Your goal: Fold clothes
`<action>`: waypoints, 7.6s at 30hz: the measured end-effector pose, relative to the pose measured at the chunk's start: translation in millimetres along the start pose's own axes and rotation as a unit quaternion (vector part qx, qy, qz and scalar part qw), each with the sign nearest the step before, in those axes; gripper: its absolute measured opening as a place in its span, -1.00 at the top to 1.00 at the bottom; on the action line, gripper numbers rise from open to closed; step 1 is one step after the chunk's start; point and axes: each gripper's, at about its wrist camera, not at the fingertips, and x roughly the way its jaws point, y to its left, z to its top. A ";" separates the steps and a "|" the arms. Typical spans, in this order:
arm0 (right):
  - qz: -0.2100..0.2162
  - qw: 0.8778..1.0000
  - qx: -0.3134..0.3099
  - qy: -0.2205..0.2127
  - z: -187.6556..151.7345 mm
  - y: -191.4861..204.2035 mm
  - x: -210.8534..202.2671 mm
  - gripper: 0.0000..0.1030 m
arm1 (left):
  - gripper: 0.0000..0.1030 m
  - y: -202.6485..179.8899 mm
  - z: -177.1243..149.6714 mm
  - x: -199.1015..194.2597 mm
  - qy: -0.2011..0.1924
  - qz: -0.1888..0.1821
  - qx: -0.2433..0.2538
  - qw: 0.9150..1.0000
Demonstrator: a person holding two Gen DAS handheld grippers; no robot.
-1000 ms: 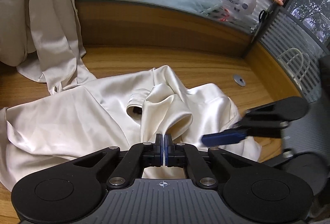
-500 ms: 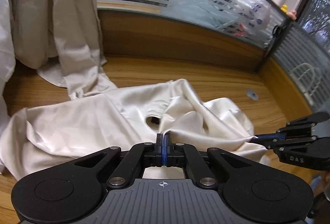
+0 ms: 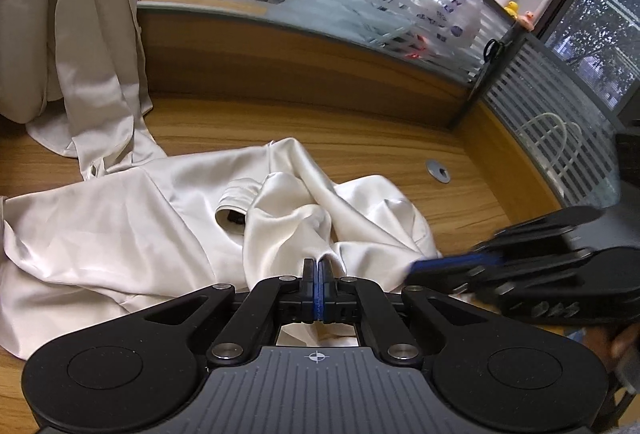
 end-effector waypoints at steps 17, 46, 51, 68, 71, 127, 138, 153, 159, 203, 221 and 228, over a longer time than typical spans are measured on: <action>-0.120 0.992 0.018 0.042 -3.2 -25.5 66.4 0.60 | 0.96 1.7 14.5 -17.7 -0.034 0.000 -0.007 0.999; -0.088 0.989 -0.062 0.101 -20.4 -16.4 92.3 0.46 | 0.33 8.6 12.7 15.8 0.029 0.035 0.021 0.999; -0.078 0.991 -0.055 0.096 -20.4 -25.1 83.5 0.93 | 0.22 12.1 14.3 11.9 0.030 0.037 0.016 0.999; 0.007 0.991 -0.008 -0.137 60.5 -24.3 -154.8 0.95 | 0.02 10.5 26.7 -18.3 -0.014 0.017 -0.002 1.000; 0.008 0.985 -0.009 -0.172 76.9 -23.6 -188.4 0.95 | -0.03 5.2 29.7 -24.2 -0.021 0.011 0.006 1.000; -0.065 0.997 -0.040 -0.001 -17.5 -5.1 -15.4 0.38 | 0.16 -51.2 1.5 15.9 0.061 -0.036 0.154 0.985; -0.044 0.999 -0.018 0.028 -25.0 -3.5 20.8 0.29 | 0.55 -47.2 -19.1 32.4 0.084 -0.012 0.182 0.980; -0.047 0.999 -0.016 0.006 -4.3 -5.9 21.6 0.90 | 0.52 -44.0 -24.3 60.1 0.076 0.012 0.189 0.979; -0.033 0.999 -0.006 -0.005 5.3 -7.3 11.7 0.91 | 0.28 -51.5 -17.1 67.0 0.053 0.016 0.188 0.981; -0.106 0.989 -0.100 -0.032 19.3 35.2 -16.0 0.61 | 0.95 -23.6 48.9 -25.6 -0.051 -0.103 0.002 0.993; -0.026 0.993 0.017 -0.115 26.3 2.8 -85.4 0.97 | 0.81 -42.6 31.0 -33.1 -0.034 -0.031 0.118 0.992; 0.002 0.991 0.044 -0.123 25.3 -2.0 -90.8 0.97 | 0.35 -59.5 19.6 -22.1 -0.014 -0.037 0.171 0.984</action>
